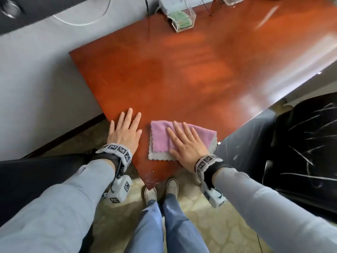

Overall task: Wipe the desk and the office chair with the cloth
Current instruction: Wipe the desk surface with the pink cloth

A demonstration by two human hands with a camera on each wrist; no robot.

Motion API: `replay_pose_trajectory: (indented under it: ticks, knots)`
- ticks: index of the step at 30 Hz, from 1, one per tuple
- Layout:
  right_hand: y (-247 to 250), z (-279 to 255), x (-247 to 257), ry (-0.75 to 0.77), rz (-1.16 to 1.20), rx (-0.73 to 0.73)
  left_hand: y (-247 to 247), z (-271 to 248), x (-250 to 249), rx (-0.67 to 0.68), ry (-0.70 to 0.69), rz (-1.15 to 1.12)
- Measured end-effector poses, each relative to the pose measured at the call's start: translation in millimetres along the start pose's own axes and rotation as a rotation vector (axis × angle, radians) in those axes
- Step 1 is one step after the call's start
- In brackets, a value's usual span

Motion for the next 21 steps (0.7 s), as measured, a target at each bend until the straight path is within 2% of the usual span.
replay_pose_trajectory:
  ticks: [3,6,8,12,15,16,19,21]
  knots:
    - [15.8,27.0,-59.4,-0.235,0.048,0.022,1.5,12.8,10.0,0.013,-0.019,0.025]
    - [18.3,39.5,-51.4,-0.35,0.092,-0.014,2.9,18.6,14.7,0.017,-0.064,0.005]
    - [18.8,35.0,-7.5,-0.319,0.123,-0.041,3.1,18.7,16.2,-0.002,-0.077,-0.006]
    - [13.2,1.4,79.6,-0.032,0.077,0.023,5.8,22.7,16.6,0.023,-0.099,-0.025]
    - [11.2,3.8,59.7,0.035,0.023,-0.034,12.6,21.8,26.0,0.05,-0.138,0.008]
    - [11.2,10.3,41.1,-0.013,0.025,-0.035,14.2,19.9,28.7,0.051,-0.155,0.017]
    - [18.8,24.0,-8.8,-0.311,0.118,0.018,14.1,16.7,28.6,0.034,-0.191,0.026]
    - [22.5,27.1,-1.7,-0.437,0.165,0.022,12.6,16.6,24.9,0.027,-0.18,0.028]
Point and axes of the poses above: each hand's wrist, its own z-axis towards the middle knuckle, its own y-axis out of the back of the hand, x = y × z, the point moved 3 cm from there along z, towards the middle knuckle, and after that the axes turned 10 degrees about -z, right-handed, at the moved point
